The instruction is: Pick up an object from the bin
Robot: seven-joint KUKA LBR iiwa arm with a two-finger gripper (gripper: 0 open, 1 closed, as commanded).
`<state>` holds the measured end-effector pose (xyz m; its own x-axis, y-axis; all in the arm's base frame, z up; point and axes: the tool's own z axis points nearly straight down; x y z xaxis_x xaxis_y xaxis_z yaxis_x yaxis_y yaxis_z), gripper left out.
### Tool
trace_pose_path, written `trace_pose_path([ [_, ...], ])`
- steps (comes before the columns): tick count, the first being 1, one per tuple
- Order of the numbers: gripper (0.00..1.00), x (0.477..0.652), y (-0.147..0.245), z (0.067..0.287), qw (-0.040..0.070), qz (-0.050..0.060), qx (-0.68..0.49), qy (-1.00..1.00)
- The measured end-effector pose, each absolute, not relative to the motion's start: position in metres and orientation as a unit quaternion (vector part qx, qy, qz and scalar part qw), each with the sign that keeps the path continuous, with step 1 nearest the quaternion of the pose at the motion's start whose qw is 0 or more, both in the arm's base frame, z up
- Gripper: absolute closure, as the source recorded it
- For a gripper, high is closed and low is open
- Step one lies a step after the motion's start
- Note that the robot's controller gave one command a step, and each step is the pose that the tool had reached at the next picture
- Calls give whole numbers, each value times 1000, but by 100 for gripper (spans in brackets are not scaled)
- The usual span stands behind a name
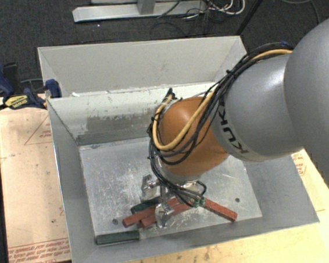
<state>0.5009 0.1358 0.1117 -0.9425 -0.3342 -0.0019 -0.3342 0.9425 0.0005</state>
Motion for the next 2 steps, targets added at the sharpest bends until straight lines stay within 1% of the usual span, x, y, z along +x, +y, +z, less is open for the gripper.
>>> trace_pose_path([
  [1, 100, 501, 136, 122, 0, 0, -170, 986],
  [2, 100, 500, 136, 138, 0, 0, -169, 986],
])
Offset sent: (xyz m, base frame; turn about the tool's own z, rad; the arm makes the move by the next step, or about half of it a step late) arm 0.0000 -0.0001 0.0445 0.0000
